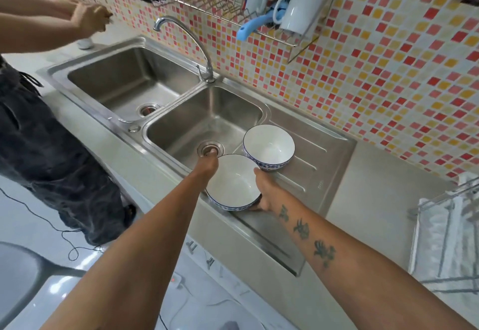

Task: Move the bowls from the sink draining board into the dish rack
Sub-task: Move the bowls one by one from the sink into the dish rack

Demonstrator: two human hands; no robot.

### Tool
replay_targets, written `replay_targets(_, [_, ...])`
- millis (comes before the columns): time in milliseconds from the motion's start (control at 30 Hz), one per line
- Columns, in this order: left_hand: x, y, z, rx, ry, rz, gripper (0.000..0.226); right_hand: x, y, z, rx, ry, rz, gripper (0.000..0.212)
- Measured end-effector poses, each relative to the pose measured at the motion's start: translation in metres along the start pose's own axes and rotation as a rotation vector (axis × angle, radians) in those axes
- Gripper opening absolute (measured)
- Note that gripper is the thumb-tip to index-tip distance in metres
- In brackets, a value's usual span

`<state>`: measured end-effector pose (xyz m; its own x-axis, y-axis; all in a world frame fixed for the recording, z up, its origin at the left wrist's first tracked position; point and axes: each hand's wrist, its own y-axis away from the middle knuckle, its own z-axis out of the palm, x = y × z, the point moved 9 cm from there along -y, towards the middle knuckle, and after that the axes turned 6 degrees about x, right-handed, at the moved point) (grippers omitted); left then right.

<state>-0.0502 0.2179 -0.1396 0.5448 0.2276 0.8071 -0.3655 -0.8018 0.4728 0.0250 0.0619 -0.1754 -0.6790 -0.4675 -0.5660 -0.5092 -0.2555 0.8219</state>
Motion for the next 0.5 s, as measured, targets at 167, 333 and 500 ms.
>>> replay_targets(167, [-0.002,0.004,0.003,-0.015,-0.046,-0.037,0.057,0.002,0.005,0.003,-0.060,-0.056,0.052,0.049])
replay_targets(333, [0.019,0.035,0.009,-0.050,-0.097,0.021,0.057,-0.012,0.030,-0.023,0.032,-0.048,-0.011,0.053])
replay_targets(500, [0.077,0.085,0.027,-0.154,-0.097,0.198,0.058,-0.043,0.088,-0.071,0.089,-0.119,-0.173,0.055])
